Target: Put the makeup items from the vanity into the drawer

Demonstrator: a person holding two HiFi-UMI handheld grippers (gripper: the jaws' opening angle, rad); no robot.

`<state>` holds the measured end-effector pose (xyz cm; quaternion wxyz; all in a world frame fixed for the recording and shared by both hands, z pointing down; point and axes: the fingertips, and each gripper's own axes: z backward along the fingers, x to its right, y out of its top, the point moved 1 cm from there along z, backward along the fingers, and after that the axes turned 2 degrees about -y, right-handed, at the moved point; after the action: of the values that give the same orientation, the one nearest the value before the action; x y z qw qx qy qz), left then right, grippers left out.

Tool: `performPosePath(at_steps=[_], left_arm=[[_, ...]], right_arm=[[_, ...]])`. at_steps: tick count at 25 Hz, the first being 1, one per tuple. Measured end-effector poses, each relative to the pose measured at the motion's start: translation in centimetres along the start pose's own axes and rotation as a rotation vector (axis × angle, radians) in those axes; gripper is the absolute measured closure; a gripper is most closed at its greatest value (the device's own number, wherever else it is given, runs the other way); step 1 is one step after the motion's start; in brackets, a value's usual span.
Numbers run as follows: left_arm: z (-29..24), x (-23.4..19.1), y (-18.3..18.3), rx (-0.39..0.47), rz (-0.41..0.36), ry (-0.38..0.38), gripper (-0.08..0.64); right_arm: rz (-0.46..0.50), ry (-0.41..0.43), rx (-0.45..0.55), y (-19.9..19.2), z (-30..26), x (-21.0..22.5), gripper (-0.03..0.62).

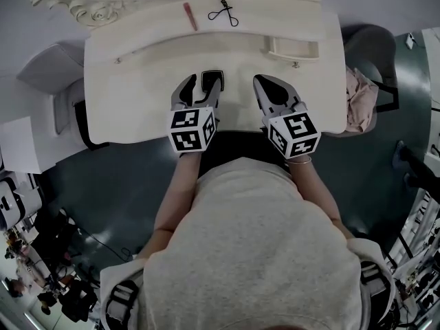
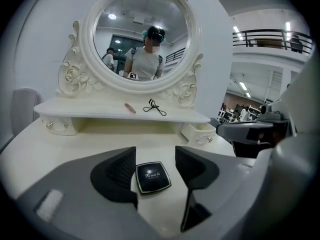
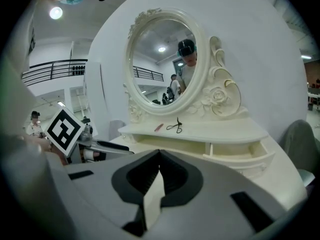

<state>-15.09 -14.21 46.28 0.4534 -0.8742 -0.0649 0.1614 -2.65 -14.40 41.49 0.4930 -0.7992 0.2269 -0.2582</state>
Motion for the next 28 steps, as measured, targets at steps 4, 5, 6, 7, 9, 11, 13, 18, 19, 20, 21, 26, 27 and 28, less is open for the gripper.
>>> performPosePath(at_steps=[4,5,6,7,9,11,13,18,19,20,21,26,27,28], left_arm=[[-0.3,-1.2,-1.1,-0.041,-0.005,0.059,0.242],[-0.3,-1.4,-1.4,-0.049,0.0,0.07,0.221],[-0.5,-1.5,-1.8,-0.059,0.005,0.072,0.208],[-0.7,-1.4,-2.1,-0.07,0.01,0.068,0.2],[-1.2,-1.1,-3.0,-0.104,0.012,0.05,0.188],[-1.9,-0.8,-3.9,-0.139,0.007,0.041,0.175],[-2.4,-0.7,-4.6,-0.161,0.001,0.049,0.163],[-3.8,-0.3,-6.1,-0.208,-0.02,0.025,0.161],[-4.1,-0.2,-6.3,-0.216,-0.032,0.019,0.161],[-4.4,-0.1,-6.4,-0.223,-0.042,0.015,0.161],[-4.6,-0.1,-6.6,-0.23,-0.048,0.014,0.161],[-5.3,-0.4,-6.9,-0.242,-0.058,0.013,0.163],[-5.4,-0.4,-6.9,-0.242,-0.062,0.012,0.163],[-5.5,-0.4,-6.9,-0.241,-0.066,0.012,0.163]], right_arm=[[-0.02,-0.012,-0.023,-0.7,-0.3,-0.1,0.584],[-0.023,-0.017,-0.031,-1.0,-0.3,-0.1,0.584],[-0.026,-0.023,-0.04,-1.2,-0.2,0.0,0.584],[-0.029,-0.029,-0.049,-1.5,-0.2,0.0,0.584],[-0.037,-0.04,-0.063,-2.1,0.0,0.2,0.584],[-0.044,-0.05,-0.073,-2.6,0.1,0.4,0.584],[-0.05,-0.059,-0.081,-3.0,0.2,0.7,0.584],[-0.068,-0.07,-0.099,-3.8,0.2,1.1,0.584],[-0.071,-0.071,-0.101,-4.0,0.2,1.1,0.584],[-0.072,-0.073,-0.103,-4.1,0.2,1.2,0.584],[-0.072,-0.075,-0.105,-4.3,0.2,1.2,0.584],[-0.083,-0.078,-0.108,-4.6,0.0,1.3,0.584],[-0.085,-0.075,-0.111,-4.8,0.0,1.2,0.584],[-0.087,-0.071,-0.115,-4.9,0.0,1.2,0.584]])
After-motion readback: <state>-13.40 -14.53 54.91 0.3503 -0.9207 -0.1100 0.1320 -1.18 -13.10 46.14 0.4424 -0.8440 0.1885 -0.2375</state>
